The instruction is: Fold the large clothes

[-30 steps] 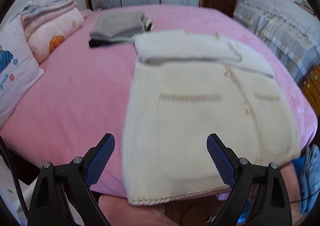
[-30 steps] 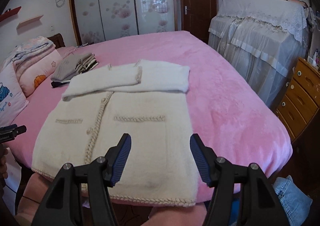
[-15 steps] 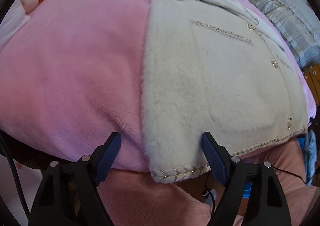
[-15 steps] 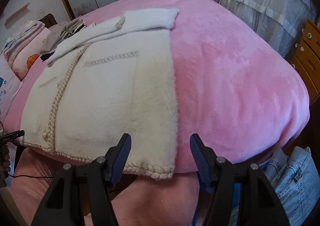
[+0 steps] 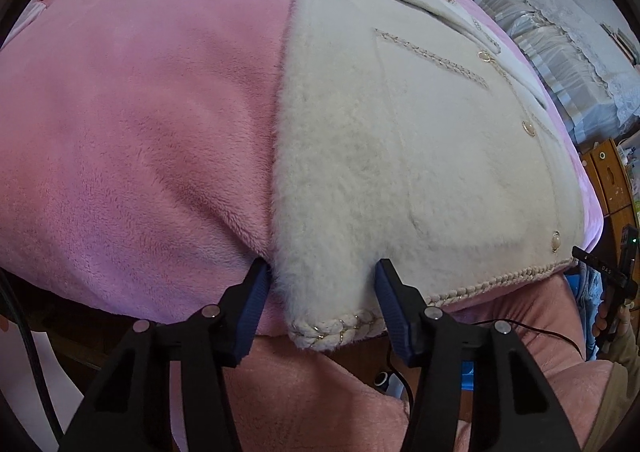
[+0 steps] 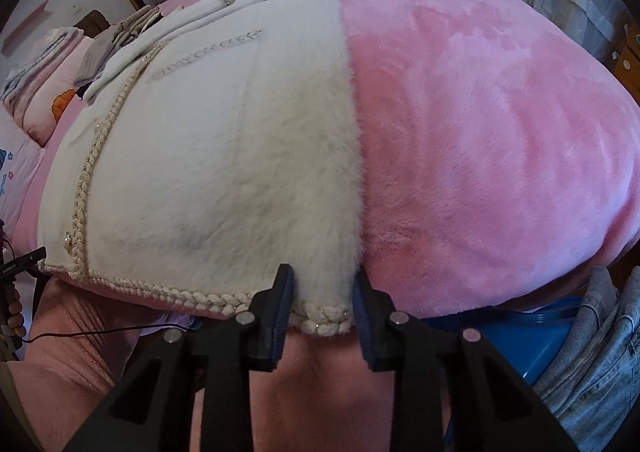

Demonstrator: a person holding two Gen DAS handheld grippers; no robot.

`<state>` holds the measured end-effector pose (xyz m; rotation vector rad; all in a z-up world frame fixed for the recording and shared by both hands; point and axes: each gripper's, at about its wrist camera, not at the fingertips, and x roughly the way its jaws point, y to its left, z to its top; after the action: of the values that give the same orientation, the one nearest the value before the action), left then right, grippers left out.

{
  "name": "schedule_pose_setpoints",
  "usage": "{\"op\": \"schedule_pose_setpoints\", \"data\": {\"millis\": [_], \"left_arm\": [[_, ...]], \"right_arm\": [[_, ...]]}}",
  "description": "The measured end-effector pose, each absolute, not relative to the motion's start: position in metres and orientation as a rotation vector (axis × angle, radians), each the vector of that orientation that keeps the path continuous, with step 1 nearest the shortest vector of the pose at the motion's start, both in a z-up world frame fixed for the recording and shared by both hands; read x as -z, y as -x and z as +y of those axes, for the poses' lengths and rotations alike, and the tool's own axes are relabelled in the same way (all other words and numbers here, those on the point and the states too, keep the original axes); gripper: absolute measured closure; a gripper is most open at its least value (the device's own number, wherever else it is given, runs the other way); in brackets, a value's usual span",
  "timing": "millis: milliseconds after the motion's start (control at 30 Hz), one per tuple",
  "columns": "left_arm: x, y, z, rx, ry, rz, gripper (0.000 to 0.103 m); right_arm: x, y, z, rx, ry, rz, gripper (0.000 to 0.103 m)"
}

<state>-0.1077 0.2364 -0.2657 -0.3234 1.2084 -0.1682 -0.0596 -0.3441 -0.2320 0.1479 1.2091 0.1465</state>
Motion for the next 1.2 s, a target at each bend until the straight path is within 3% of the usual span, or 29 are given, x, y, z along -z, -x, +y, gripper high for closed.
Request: {"op": "schedule_pose_setpoints", "data": {"millis": [200, 367, 400, 533, 867, 967, 1000, 1200], "left_arm": [[0.265, 0.100, 0.226, 0.150, 0.287, 1.238, 0.050], [0.258, 0.094, 0.206, 0.092, 0.176, 1.300, 0.087], [0.254, 0.094, 0.201, 0.083, 0.145, 1.306, 0.087], [0.232, 0.092, 0.195, 0.079, 0.190, 1.293, 0.094], [0.153, 0.050, 0.225, 0.112, 0.588, 1.124, 0.094], [0.135, 0.017, 0.228, 0.097, 0.639, 1.099, 0.094], [0.130, 0.005, 0.227, 0.090, 0.647, 1.091, 0.094], [0.118, -0.099, 0.229, 0.050, 0.667, 1.097, 0.094]], "right_arm": [[0.234, 0.058, -0.342, -0.141, -0.135, 1.206, 0.074], [0.232, 0.058, -0.334, -0.127, -0.092, 1.208, 0.081], [0.230, 0.059, -0.330, -0.121, -0.064, 1.205, 0.087], [0.206, 0.063, -0.317, -0.127, -0.003, 1.153, 0.093], [0.109, 0.027, -0.330, -0.229, -0.151, 0.965, 0.094], [0.081, -0.012, -0.324, -0.255, -0.160, 0.923, 0.095], [0.073, -0.027, -0.321, -0.262, -0.161, 0.907, 0.103], [0.026, -0.139, -0.327, -0.177, -0.143, 0.771, 0.103]]}}
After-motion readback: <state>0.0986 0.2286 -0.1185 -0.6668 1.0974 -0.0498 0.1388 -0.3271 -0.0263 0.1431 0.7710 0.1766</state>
